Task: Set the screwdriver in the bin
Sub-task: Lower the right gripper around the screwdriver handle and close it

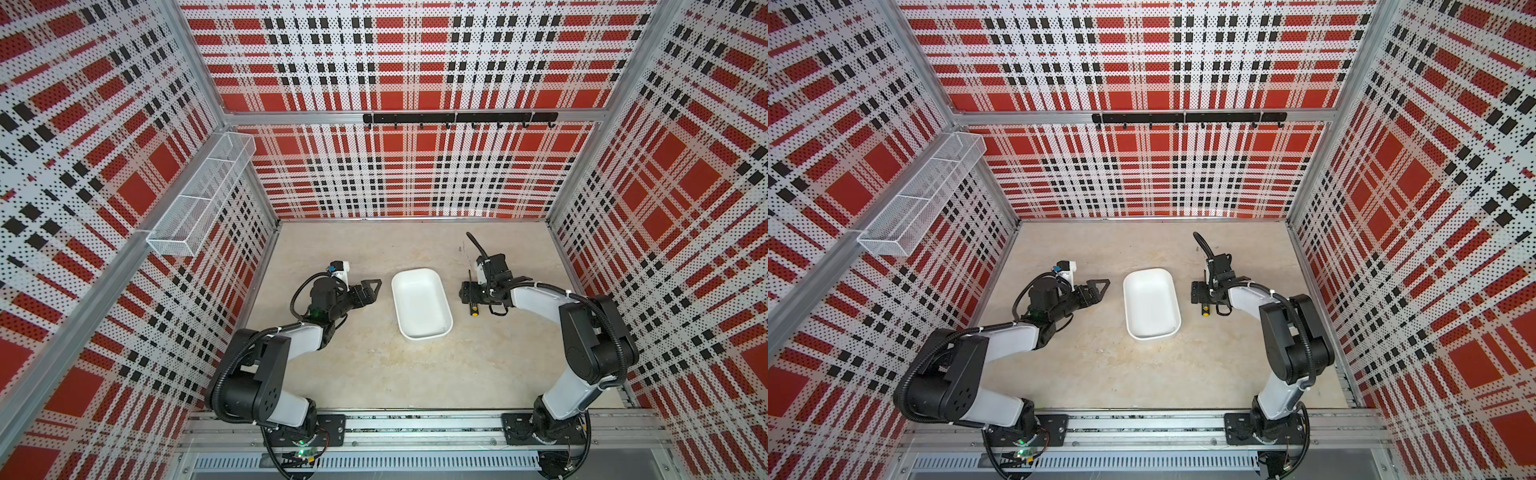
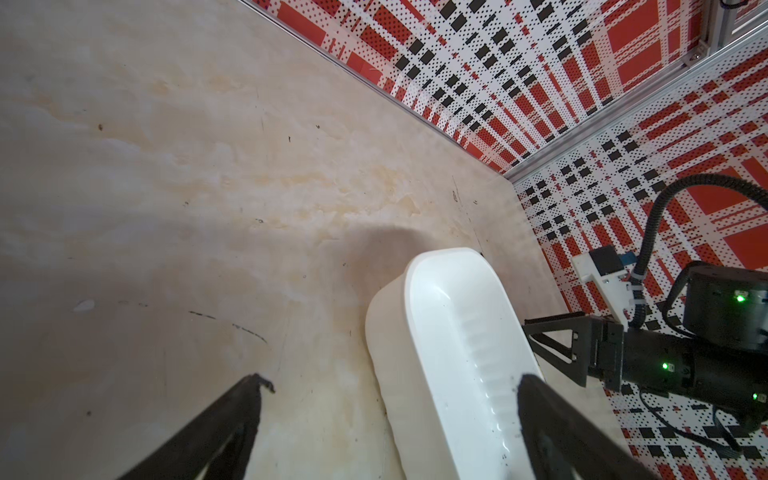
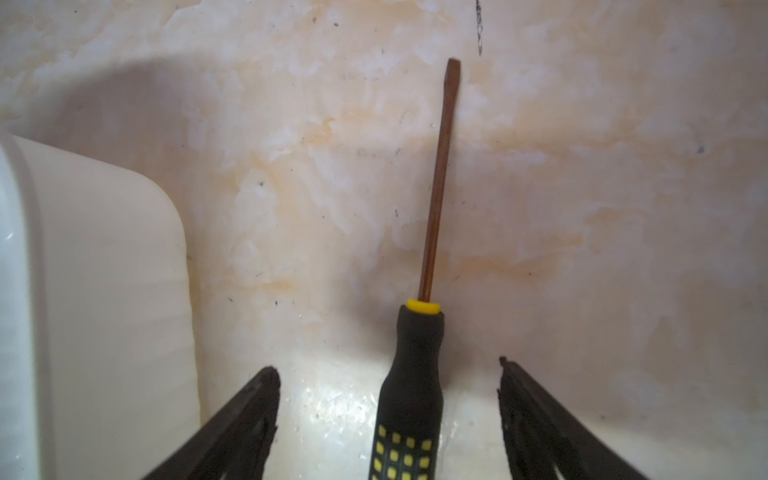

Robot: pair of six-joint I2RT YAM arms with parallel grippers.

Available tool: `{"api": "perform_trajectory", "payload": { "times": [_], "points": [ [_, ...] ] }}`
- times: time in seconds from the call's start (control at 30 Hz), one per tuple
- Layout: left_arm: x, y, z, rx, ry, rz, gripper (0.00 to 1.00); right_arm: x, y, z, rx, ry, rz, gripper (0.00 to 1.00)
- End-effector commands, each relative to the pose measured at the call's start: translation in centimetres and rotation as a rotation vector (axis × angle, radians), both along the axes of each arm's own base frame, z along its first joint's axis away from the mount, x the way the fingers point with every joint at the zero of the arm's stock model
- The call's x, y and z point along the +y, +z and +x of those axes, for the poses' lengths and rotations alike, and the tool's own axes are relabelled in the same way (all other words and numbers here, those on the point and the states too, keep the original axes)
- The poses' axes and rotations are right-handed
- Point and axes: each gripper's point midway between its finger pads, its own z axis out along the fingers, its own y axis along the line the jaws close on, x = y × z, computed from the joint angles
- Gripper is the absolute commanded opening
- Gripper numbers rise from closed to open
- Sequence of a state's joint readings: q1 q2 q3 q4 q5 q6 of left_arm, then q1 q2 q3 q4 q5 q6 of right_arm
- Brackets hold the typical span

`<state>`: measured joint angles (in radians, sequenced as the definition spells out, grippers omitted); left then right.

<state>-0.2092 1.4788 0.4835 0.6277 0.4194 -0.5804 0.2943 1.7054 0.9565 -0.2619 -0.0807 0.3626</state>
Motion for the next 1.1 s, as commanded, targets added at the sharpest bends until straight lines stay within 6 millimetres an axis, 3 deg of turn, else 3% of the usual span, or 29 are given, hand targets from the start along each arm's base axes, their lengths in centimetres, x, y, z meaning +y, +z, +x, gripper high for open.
{"api": "perform_trajectory", "payload": {
  "times": [0.0, 0.6, 1.07],
  "points": [
    [-0.4, 0.3, 0.4, -0.007, -0.009, -0.004, 0.98, 0.0, -1.0, -0.6, 0.04, -0.009, -0.031, 0.83],
    [-0.9, -0.4, 0.0, 0.014, -0.024, 0.007, 0.98, 0.3, -2.3, -1.7, 0.092, -0.01, -0.067, 0.66],
    [-1.0, -0.3, -0.1, 0.017, -0.03, 0.011, 0.98, 0.0, -2.7, -1.9, 0.112, -0.009, -0.091, 0.46]
  ]
}}
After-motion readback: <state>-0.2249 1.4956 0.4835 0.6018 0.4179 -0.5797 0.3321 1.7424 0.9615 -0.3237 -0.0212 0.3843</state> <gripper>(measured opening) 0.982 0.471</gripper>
